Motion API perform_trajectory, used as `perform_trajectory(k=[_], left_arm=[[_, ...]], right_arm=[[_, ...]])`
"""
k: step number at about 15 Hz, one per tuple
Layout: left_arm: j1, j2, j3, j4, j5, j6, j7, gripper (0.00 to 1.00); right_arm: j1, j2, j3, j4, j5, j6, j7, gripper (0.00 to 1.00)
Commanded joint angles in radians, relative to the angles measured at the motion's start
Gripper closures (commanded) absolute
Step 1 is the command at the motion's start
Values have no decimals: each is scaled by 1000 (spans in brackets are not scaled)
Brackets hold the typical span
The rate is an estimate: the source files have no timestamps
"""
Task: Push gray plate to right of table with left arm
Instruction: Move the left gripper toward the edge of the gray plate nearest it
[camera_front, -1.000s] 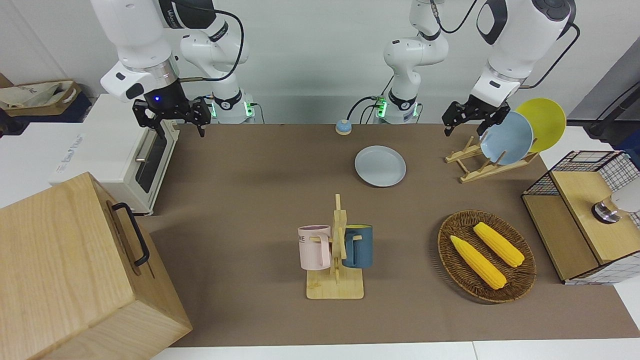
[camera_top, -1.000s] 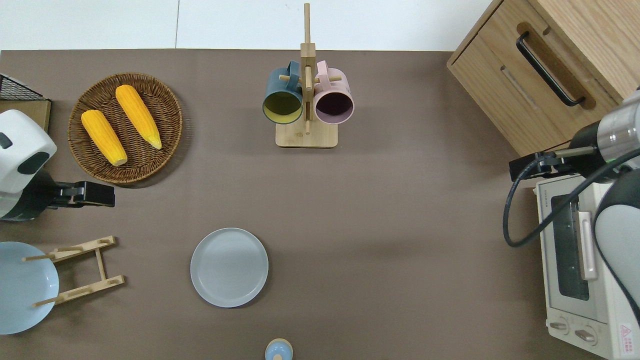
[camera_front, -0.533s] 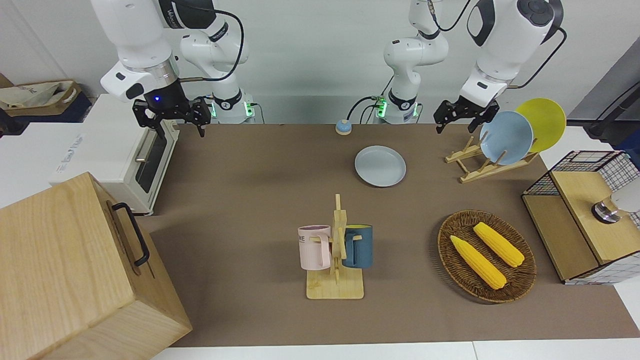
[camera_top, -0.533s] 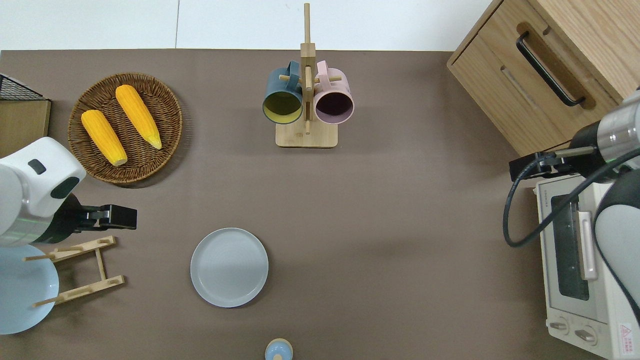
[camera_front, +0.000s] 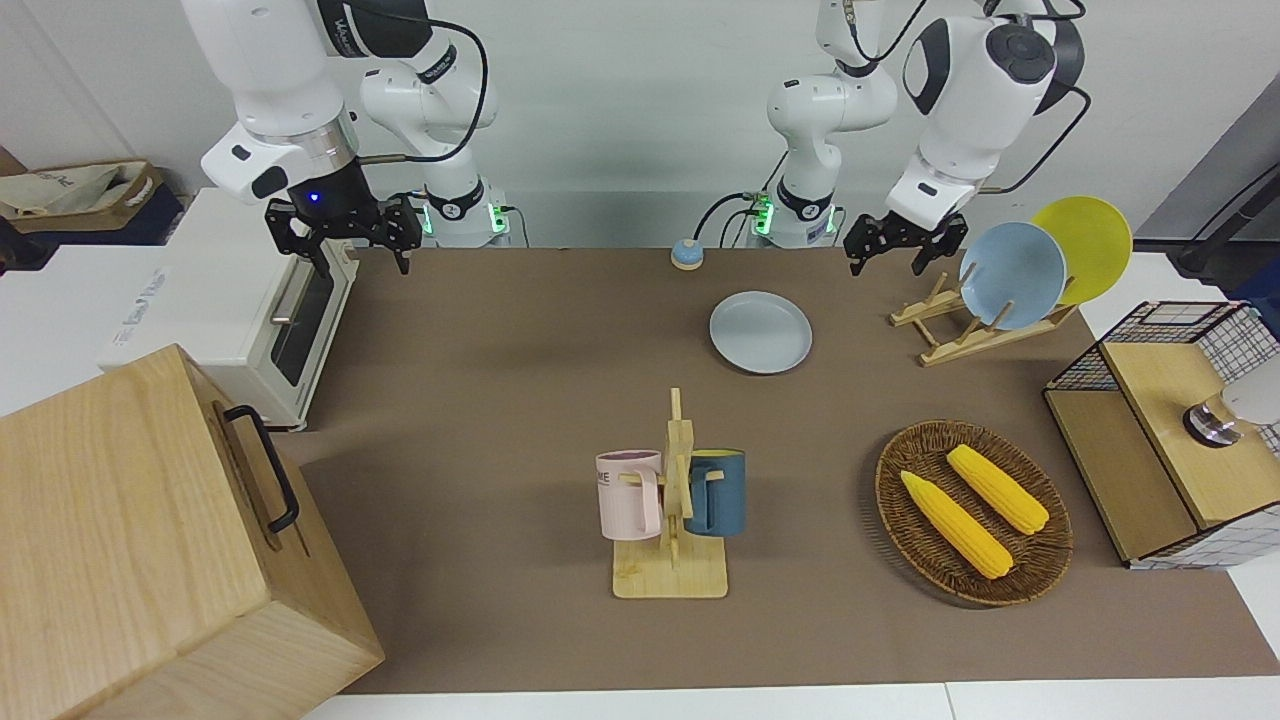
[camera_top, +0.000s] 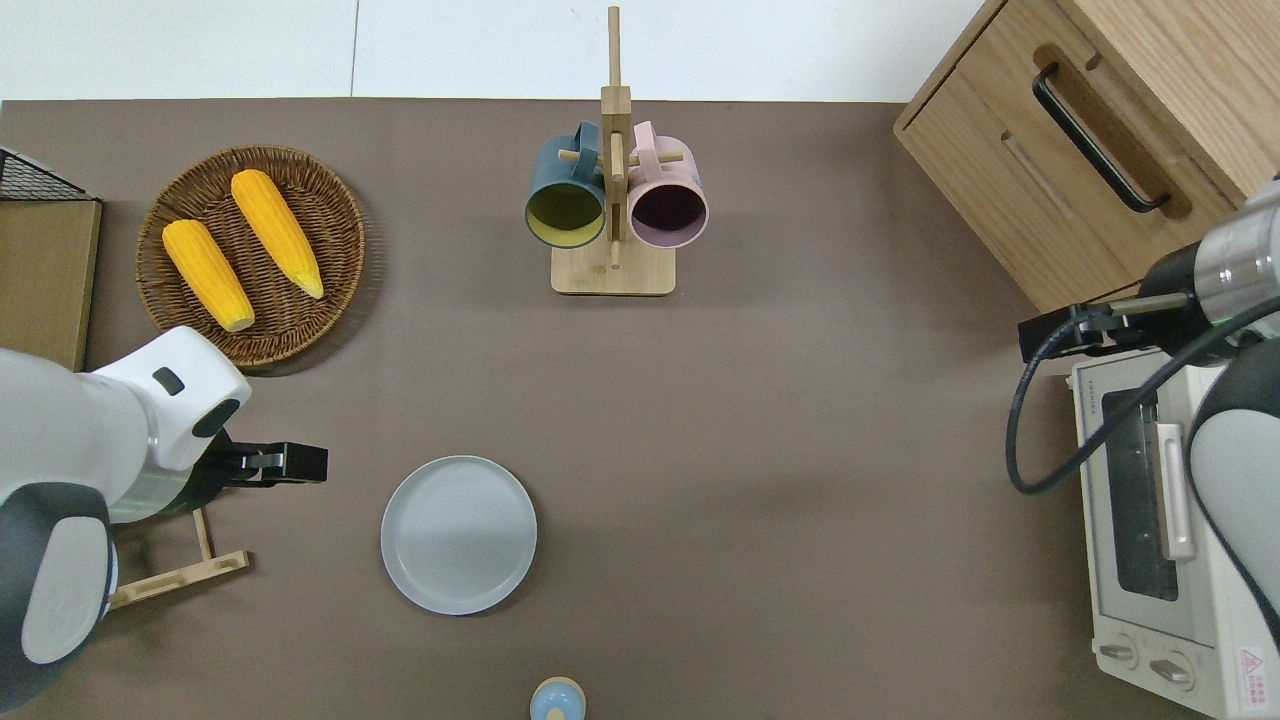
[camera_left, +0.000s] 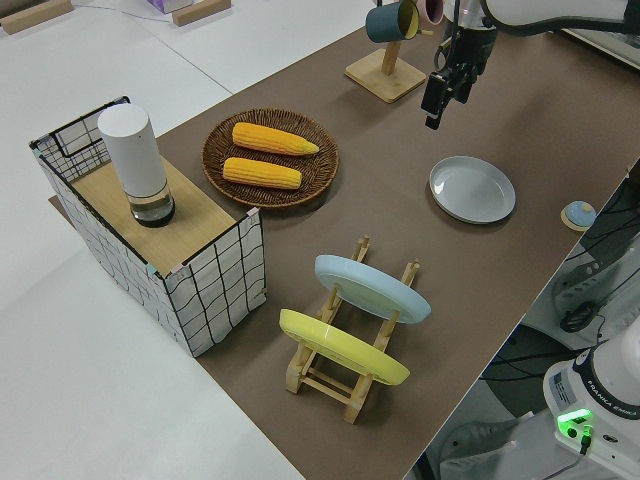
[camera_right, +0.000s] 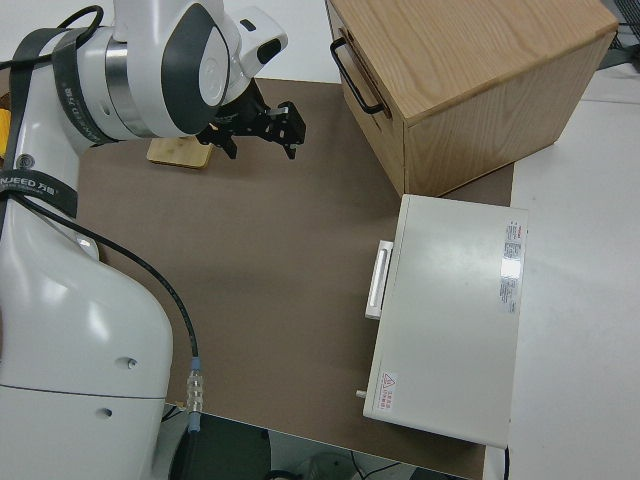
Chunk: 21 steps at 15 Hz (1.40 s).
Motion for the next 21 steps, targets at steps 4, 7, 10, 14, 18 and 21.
perform_trajectory(k=[4, 7, 10, 14, 18, 21], left_arm=[[-28, -85, 10, -207, -28, 169, -13, 7], [-40, -92, 10, -255, -28, 218, -14, 7], [-42, -103, 9, -307, -30, 269, -21, 7], [-62, -106, 9, -348, -39, 315, -63, 7], [-89, -104, 9, -410, -39, 390, -94, 7], [-91, -103, 9, -451, -39, 440, -94, 7]], right_arm=[[-1, -6, 0, 1, 7, -11, 3, 17], [-1, -6, 0, 1, 7, -11, 3, 17], [-1, -6, 0, 1, 7, -11, 3, 17], [-1, -6, 0, 1, 7, -11, 3, 17], [-1, -6, 0, 1, 7, -11, 3, 17], [-1, -6, 0, 1, 7, -11, 3, 17]])
